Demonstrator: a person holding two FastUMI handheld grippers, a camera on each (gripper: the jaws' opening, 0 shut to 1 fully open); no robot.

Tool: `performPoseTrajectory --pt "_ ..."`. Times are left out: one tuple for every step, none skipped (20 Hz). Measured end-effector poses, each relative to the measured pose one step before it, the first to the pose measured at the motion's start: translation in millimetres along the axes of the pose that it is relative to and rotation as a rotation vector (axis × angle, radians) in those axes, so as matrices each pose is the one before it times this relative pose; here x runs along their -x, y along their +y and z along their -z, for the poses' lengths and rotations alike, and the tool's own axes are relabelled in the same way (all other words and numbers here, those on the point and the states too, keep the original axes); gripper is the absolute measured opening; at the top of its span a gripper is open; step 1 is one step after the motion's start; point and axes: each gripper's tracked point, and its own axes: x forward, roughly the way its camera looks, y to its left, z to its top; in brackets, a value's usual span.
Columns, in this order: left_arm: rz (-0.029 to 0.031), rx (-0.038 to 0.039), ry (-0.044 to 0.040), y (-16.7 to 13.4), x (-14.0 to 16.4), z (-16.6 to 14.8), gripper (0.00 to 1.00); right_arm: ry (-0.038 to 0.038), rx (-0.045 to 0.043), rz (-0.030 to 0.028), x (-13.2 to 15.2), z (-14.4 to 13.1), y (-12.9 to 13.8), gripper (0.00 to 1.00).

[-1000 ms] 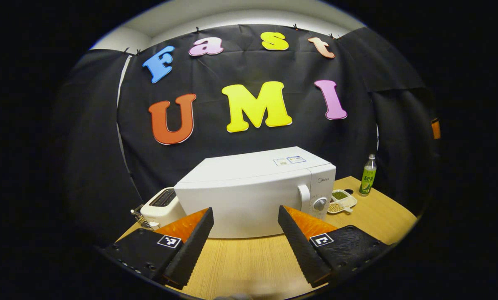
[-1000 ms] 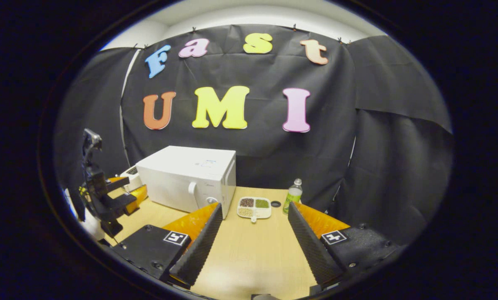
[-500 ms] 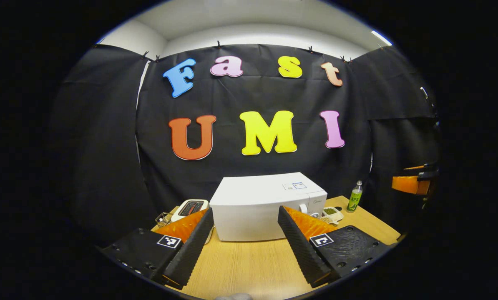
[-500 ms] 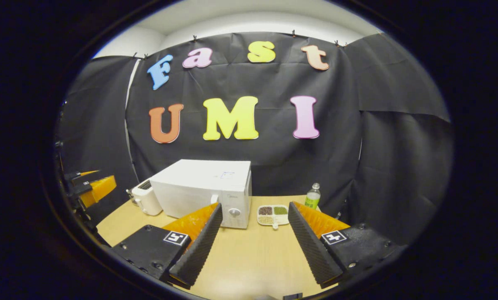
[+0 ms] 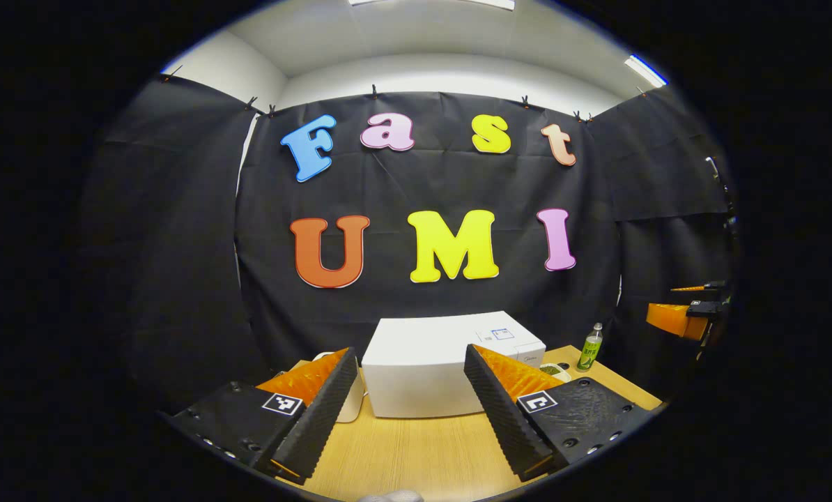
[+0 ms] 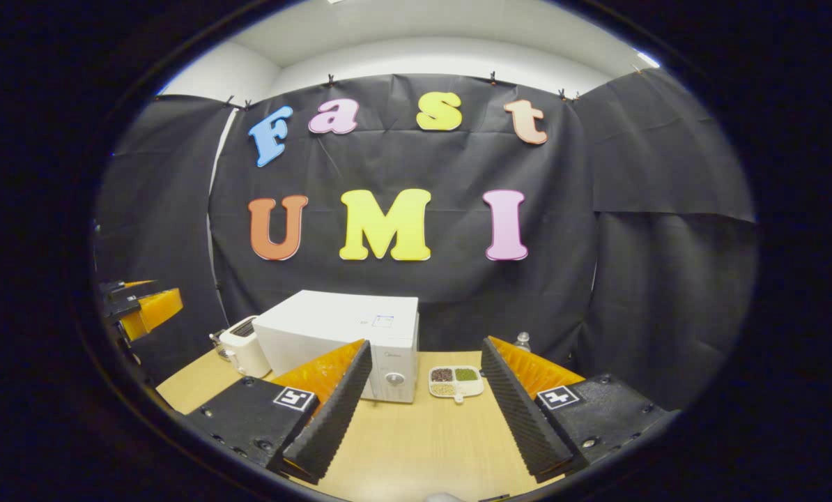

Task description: Open the microwave oven with the left hand, put the food in, and close the microwave oven.

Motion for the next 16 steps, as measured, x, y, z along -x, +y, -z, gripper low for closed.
performPoseTrajectory --pt "-0.00010 0.00277 -0.00717 1.56 -1.31 -3.72 0.96 -0.00131 0.00492 0.00470 1.15 -3.03 0.68 1.00" --pt "0.00242 0.00354 -0.00102 0.85 -0.62 -0.82 0.96 -0.01011 0.00317 0.00718 1.51 -6.13 -1.02 1.00" --pt "0.00747 0.00291 0.00459 -0.62 1.20 2.22 0.96 -0.01640 0.00100 0.00382 4.48 -10.70 1.65 1.00" --pt "0.00498 0.00066 0.00518 0.66 0.71 1.25 0.96 -0.01378 0.00100 0.00654 1.26 -5.63 -1.07 1.00" --pt "0.00491 -0.00056 0.00311 0.57 -0.97 -0.94 0.96 -0.00939 -0.00234 0.00502 0.69 -3.81 -0.99 1.00" --pt "0.00261 -0.00152 -0.00414 0.78 -1.28 -1.25 0.96 -0.00221 -0.00878 0.00092 -0.32 -2.19 -0.19 0.92" --pt "0.00000 -0.00099 -0.00409 0.42 -1.41 -1.49 0.96 0.00380 -0.01240 -0.00221 0.22 0.80 0.22 1.00" --pt "0.00132 0.00029 -0.00505 0.91 0.07 -2.13 0.96 0.00497 -0.01241 -0.00103 -0.35 0.51 -0.64 0.92" --pt "0.00201 0.00162 -0.00633 -0.42 0.77 -2.25 0.96 0.00335 -0.00672 0.00374 -0.21 0.28 -1.45 0.92" --pt "0.00415 0.00250 -0.00608 -0.62 -0.41 -3.37 0.96 0.00184 -0.00102 0.00272 -0.44 -0.48 -1.01 1.00" --pt "0.00369 0.00073 -0.00425 0.22 0.56 -1.56 0.96 0.00129 0.00083 0.00425 -0.12 0.19 -0.92 0.92" --pt "0.00213 -0.00492 -0.00363 -1.32 0.60 -1.83 0.96 0.00132 0.00155 0.00007 0.43 0.63 0.21 0.92" --pt "-0.00222 -0.00632 -0.00236 0.92 1.48 -0.39 0.96 0.00139 0.00061 0.00090 0.11 -0.30 0.25 0.92" --pt "0.00118 -0.00646 -0.01067 0.86 0.03 -1.70 0.96 0.00212 0.00178 -0.00153 -0.39 -0.02 0.22 1.00" --pt "0.00306 -0.00073 -0.00247 -0.15 1.24 -0.67 0.96 0.00183 0.00218 -0.00023 0.15 0.56 0.52 0.92" --pt "0.00238 0.00161 0.00264 -0.89 0.24 0.05 0.96 -0.00162 0.00077 -0.00168 0.38 -0.48 0.85 0.92"
